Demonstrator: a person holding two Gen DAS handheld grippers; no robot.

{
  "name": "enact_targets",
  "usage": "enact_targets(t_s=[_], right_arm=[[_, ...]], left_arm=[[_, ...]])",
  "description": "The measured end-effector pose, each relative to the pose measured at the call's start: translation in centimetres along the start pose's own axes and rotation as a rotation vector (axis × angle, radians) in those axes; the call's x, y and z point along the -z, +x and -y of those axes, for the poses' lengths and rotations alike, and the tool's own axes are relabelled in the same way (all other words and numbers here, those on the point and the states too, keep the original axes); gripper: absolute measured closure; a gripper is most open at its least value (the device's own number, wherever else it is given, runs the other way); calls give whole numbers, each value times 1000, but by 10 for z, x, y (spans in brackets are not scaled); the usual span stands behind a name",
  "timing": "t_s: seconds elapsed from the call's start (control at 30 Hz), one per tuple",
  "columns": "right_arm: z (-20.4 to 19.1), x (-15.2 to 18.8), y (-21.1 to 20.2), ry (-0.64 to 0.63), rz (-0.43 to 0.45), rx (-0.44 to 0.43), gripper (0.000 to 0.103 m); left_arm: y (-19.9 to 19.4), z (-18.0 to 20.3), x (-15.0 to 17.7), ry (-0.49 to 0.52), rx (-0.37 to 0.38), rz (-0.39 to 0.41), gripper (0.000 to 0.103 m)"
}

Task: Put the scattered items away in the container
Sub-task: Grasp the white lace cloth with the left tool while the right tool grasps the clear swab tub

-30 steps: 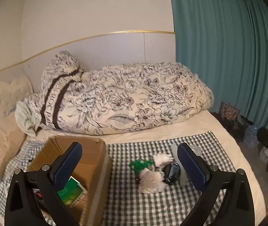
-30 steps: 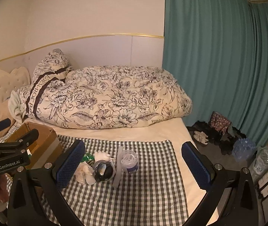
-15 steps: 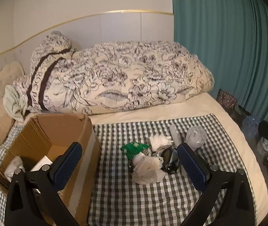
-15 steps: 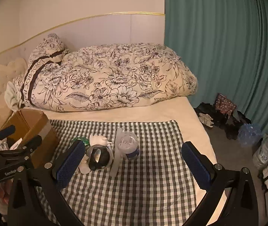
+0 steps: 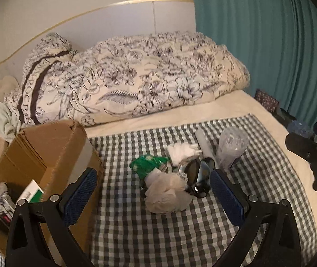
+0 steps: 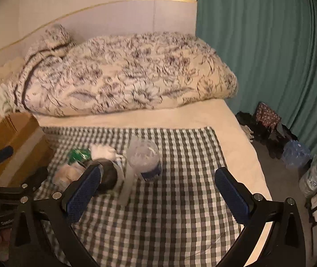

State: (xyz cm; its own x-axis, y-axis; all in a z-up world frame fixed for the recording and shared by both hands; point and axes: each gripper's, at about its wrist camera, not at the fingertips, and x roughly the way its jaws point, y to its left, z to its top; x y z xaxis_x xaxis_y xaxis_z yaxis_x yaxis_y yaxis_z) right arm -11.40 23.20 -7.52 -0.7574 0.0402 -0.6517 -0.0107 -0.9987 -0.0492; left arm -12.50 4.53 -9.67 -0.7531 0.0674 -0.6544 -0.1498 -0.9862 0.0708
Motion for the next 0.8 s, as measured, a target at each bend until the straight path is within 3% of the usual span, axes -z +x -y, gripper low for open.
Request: enact_targets(t_s=[0.53, 0.8], right_arm=[[-5, 4, 74, -29, -72, -47, 0], [-14, 1, 105, -41, -111, -38, 5]], left_arm=[[64, 0, 13, -41, 1, -107, 3], [90, -5, 19, -66, -7, -189, 17]])
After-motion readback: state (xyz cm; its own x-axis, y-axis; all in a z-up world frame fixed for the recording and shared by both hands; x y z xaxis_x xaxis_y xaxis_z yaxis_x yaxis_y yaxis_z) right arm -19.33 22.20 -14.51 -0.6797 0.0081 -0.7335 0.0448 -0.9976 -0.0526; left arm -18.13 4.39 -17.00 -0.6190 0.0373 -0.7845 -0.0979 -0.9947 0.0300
